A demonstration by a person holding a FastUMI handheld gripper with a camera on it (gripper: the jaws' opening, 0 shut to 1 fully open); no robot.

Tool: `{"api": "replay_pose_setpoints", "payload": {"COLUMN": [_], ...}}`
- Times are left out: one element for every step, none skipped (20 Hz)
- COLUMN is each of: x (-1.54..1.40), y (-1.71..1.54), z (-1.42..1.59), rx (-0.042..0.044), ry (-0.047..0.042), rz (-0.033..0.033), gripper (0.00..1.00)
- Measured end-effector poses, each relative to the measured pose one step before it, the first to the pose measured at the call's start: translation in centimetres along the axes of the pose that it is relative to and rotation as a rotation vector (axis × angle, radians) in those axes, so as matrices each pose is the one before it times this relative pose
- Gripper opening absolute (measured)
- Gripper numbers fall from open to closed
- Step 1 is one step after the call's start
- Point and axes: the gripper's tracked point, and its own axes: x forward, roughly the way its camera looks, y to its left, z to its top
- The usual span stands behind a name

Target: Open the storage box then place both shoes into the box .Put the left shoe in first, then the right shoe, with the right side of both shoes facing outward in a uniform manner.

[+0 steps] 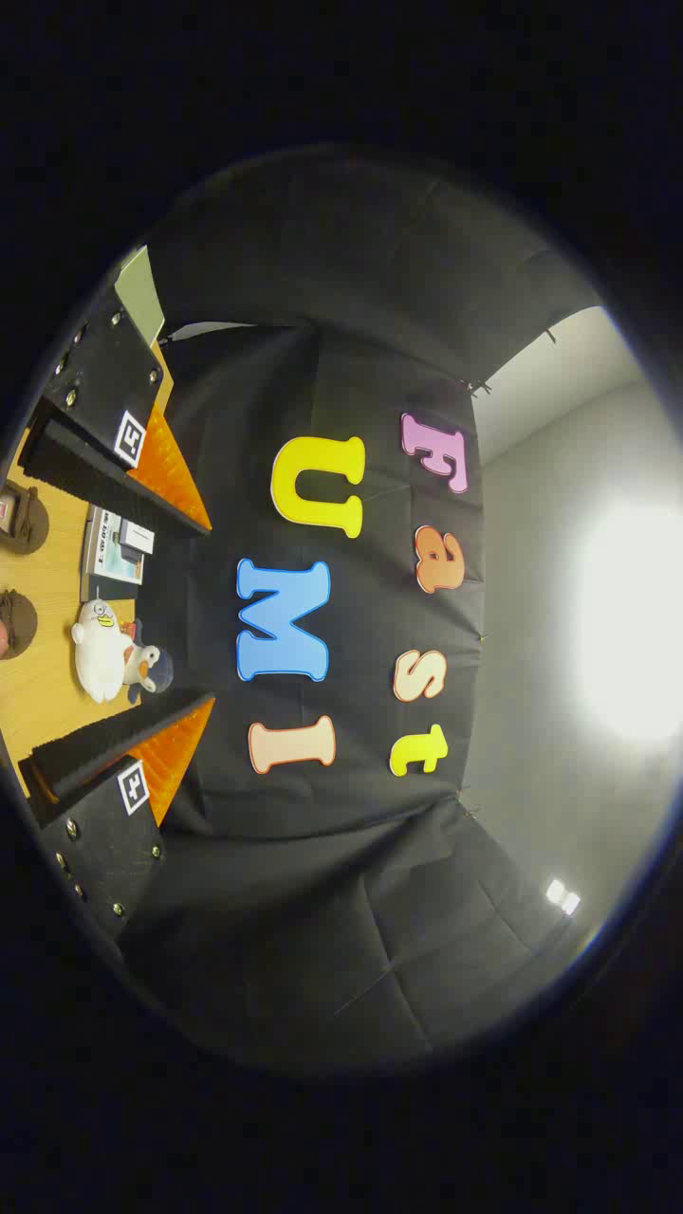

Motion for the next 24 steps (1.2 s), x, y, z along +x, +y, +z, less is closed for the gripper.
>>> {"api": "replay_pose_setpoints", "payload": {"x": [0.028, -0.001, 0.018, 0.063, 0.134, 0.016, -0.070, -0.189, -0.084, 0.011, -0.014, -0.022, 0.060, -0.019, 0.025, -0.074, -0.006, 0.124, 0.020, 0.019, -0.020, -0.104, -0.063, -0.012], "y": [0.052, 0.087, 0.060, 0.002, -0.013, 0.027, -0.114, -0.479, -0.315, -0.112, -0.037, 0.071, 0.095, -0.019, -0.047, 0.014, 0.220, 0.411, 0.505, 0.381, 0.373, 0.549, 0.407, 0.134], "z": [-0.094, -0.152, -0.217, -0.197, -0.258, -0.578, -0.397, -0.148, 0.081, -0.039, -0.174, -0.353, -0.303, -0.147, 0.005, 0.044, 0.153, 0.161, -0.018, -0.328, -0.282, -0.288, -0.457, -0.666], "rx": [0.00686, 0.00973, 0.00989, 0.00661, 0.00086, -0.00210, 0.00365, 0.00794, 0.00881, 0.00715, 0.00239, -0.00115, -0.00351, -0.00481, -0.00400, -0.00052, 0.00366, 0.00292, 0.00351, 0.00605, 0.01155, 0.01664, 0.01905, 0.02054], "ry": [-0.00464, -0.00146, -0.00002, -0.00171, 0.00271, 0.01585, 0.01507, 0.00413, -0.00063, -0.00071, 0.00358, 0.00759, 0.00779, 0.00677, 0.00199, -0.00264, -0.00744, -0.00738, -0.00306, 0.00231, 0.00326, 0.00309, 0.00536, 0.00799], "rz": [0.00013, 0.00264, 0.00199, 0.00246, 0.00102, -0.00266, -0.00423, -0.00571, -0.00805, -0.00410, 0.00026, 0.00411, 0.00593, 0.00251, 0.00008, -0.00051, 0.00576, 0.01072, 0.01508, 0.01403, 0.01692, 0.01622, 0.01209, 0.00344], "gripper": [0.97, 0.97, 0.96, 0.96, 0.96, 0.96, 0.97, 0.97, 0.97, 0.97, 0.97, 0.97, 0.97, 0.97, 0.97, 0.97, 0.96, 0.97, 0.97, 0.97, 0.97, 0.97, 0.97, 0.97]}}
